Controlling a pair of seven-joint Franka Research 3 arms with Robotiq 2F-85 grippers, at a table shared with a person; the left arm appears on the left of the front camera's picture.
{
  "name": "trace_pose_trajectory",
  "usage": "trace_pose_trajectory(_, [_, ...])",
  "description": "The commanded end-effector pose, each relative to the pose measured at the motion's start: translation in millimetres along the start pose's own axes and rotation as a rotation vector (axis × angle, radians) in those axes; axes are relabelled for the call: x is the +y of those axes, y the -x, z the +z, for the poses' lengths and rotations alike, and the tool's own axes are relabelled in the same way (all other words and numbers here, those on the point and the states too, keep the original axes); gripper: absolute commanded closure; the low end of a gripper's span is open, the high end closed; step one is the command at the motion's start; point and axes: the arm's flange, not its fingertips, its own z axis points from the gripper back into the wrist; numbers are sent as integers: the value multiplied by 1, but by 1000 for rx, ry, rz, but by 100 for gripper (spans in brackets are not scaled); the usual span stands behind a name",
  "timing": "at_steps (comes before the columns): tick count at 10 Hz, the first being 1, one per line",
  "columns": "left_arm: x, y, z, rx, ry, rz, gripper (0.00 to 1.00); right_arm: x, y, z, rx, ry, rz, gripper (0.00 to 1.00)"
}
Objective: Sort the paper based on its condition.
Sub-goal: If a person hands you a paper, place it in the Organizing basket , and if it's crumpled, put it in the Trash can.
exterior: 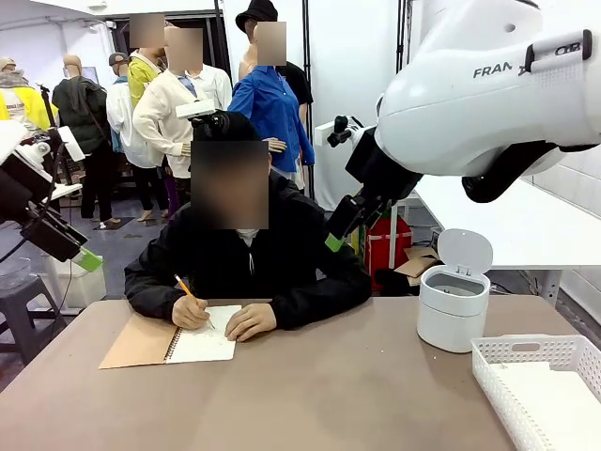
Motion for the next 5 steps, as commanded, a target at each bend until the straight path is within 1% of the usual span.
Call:
trace_pose_trajectory(1, [3,5,11,6,-23,-29,0,-4,-4,6,-10,21,18,0])
trace_pose_trajectory(5, [1,4,23,13,-54,-41,0,-10,-9,12,-24,39,10,0])
